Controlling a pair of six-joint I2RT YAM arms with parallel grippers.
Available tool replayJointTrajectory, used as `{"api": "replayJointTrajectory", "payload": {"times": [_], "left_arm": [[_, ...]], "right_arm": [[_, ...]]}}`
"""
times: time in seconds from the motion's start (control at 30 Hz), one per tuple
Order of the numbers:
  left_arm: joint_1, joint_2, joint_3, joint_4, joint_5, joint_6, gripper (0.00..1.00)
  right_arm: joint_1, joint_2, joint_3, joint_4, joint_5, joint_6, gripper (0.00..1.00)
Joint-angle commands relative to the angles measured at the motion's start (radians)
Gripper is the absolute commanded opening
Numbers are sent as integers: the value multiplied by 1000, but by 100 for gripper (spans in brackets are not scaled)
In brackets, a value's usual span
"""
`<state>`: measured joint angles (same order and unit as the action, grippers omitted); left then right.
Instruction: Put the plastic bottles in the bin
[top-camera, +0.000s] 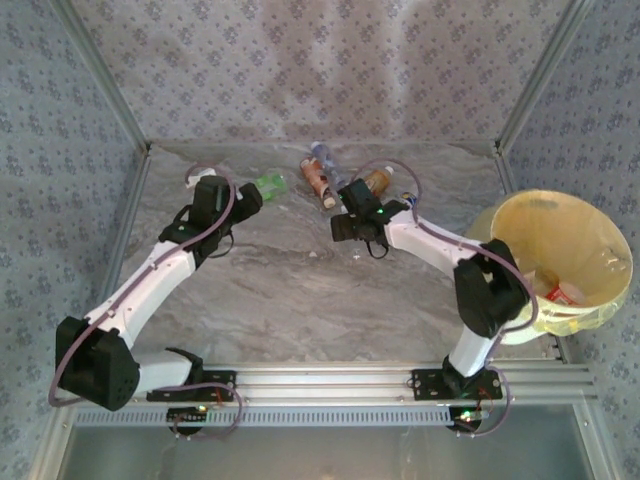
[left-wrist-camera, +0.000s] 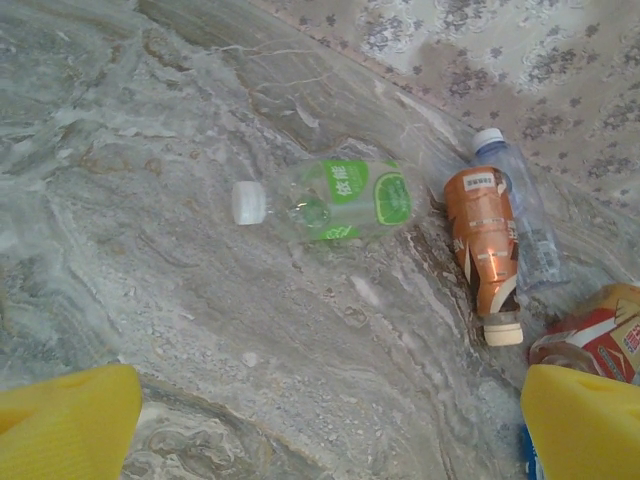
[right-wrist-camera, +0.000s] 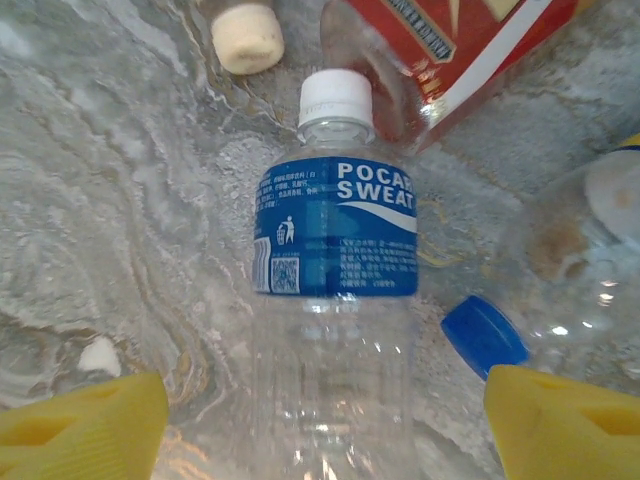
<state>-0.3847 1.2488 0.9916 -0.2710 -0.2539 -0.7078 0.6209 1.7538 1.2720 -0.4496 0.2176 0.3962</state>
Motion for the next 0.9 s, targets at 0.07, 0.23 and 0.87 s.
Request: {"api": "replayJointTrajectory", "payload": {"times": [0.07,0.23,0.87], "left_arm": [[13,-32,-23,-15,25,12,98],[13,-24,-34,1,26,18,98],[17,44,-13,-13,33,-4,98]], "right_arm": [[2,104,98,-1,32,23,84],[4,182,122,8,64,51,83],[83,136,-33,219,153,-37,57]]}}
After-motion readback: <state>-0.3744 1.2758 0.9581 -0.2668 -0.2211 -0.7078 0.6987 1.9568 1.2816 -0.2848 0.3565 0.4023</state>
